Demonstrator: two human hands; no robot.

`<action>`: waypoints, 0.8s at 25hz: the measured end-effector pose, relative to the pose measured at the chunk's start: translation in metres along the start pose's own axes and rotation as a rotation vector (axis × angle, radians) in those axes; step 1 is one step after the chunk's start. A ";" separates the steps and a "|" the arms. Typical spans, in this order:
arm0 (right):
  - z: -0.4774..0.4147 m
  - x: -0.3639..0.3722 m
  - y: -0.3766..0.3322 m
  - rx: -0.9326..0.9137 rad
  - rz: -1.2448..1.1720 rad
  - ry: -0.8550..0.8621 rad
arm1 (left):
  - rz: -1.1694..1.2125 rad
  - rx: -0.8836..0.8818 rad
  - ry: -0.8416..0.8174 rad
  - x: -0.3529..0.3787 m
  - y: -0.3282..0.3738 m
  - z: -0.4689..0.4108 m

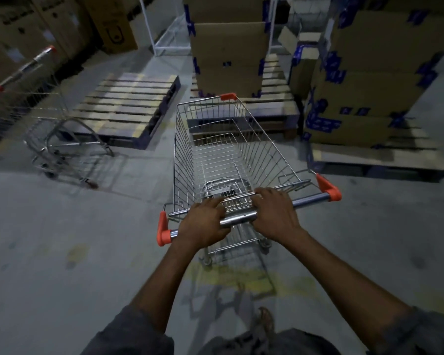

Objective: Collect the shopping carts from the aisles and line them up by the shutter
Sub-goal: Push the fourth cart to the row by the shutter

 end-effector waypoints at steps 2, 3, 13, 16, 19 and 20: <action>0.031 0.001 0.003 0.123 -0.004 0.120 | -0.037 0.040 0.109 -0.002 0.013 0.010; 0.048 0.001 0.005 0.159 -0.014 0.166 | -0.064 0.045 0.150 -0.001 0.022 0.015; 0.152 -0.003 0.046 0.397 0.100 0.021 | -0.027 0.177 0.152 0.016 0.122 0.039; 0.179 -0.007 0.060 0.449 0.099 -0.043 | -0.093 0.239 0.134 0.018 0.151 0.043; 0.208 -0.010 0.075 0.518 0.078 -0.046 | -0.138 0.279 0.102 0.019 0.177 0.047; 0.217 -0.011 0.080 0.534 0.068 -0.045 | -0.146 0.291 0.095 0.019 0.186 0.047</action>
Point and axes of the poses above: each hand's wrist, its own z-axis away from the middle knuckle, its own x-axis out of the palm, y = z × x, the point moved 4 cm from there along -z, towards the middle knuckle, and after that the axes turned 8 degrees about x, right-handed, at the moved point
